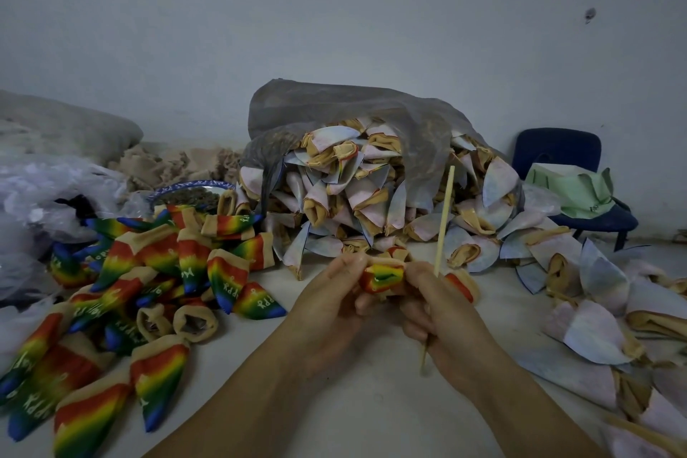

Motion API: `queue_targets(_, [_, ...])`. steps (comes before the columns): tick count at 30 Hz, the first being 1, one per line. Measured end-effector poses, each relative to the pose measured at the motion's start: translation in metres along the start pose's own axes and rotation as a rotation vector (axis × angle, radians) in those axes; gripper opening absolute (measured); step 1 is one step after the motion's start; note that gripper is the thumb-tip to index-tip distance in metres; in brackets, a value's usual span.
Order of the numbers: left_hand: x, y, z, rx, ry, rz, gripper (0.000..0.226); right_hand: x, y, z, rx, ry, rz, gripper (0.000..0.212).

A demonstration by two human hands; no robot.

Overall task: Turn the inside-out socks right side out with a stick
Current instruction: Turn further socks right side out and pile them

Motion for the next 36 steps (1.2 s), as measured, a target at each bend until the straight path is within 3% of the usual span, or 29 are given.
queue_targets(6, [-0.001,0.012,0.001,-0.118,-0.035,0.119,0.019,0.014,0.001,-0.007,-0.021,0.139,-0.159,0.026])
queue_targets(12, [0.002,0.011,-0.003,-0.214,-0.025,0.374,0.049,0.016,-0.001,-0.01,-0.103,0.16,-0.493,0.013])
queue_targets(16, [0.002,0.014,-0.003,-0.296,-0.023,0.493,0.035,0.016,-0.001,-0.009,-0.108,0.156,-0.554,0.007])
queue_targets(19, [0.001,0.018,-0.002,-0.335,-0.026,0.432,0.028,0.013,-0.003,-0.01,-0.07,0.121,-0.476,0.016])
queue_targets(24, [0.004,0.009,-0.003,-0.255,-0.017,0.439,0.05,0.009,-0.006,-0.011,-0.009,0.06,-0.346,0.048])
queue_targets(31, [0.012,0.006,-0.006,-0.216,0.182,-0.118,0.034,0.0,-0.023,-0.017,0.267,-0.05,-0.123,0.031])
queue_targets(33, [0.009,0.012,-0.003,-0.272,0.089,-0.043,0.037,0.001,-0.019,-0.014,0.2,-0.051,-0.081,0.031])
queue_targets(36, [-0.007,0.014,-0.005,-0.36,-0.149,0.279,0.055,0.005,-0.004,-0.008,0.013,-0.04,-0.018,0.035])
Point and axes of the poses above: each hand's wrist, its own z-axis towards the middle knuckle, its own y-axis out of the back of the hand, x = y × z, the point moved 7 cm from there along z, towards the middle knuckle, and after that the axes turned 13 degrees about -z, right-handed, at the moved point
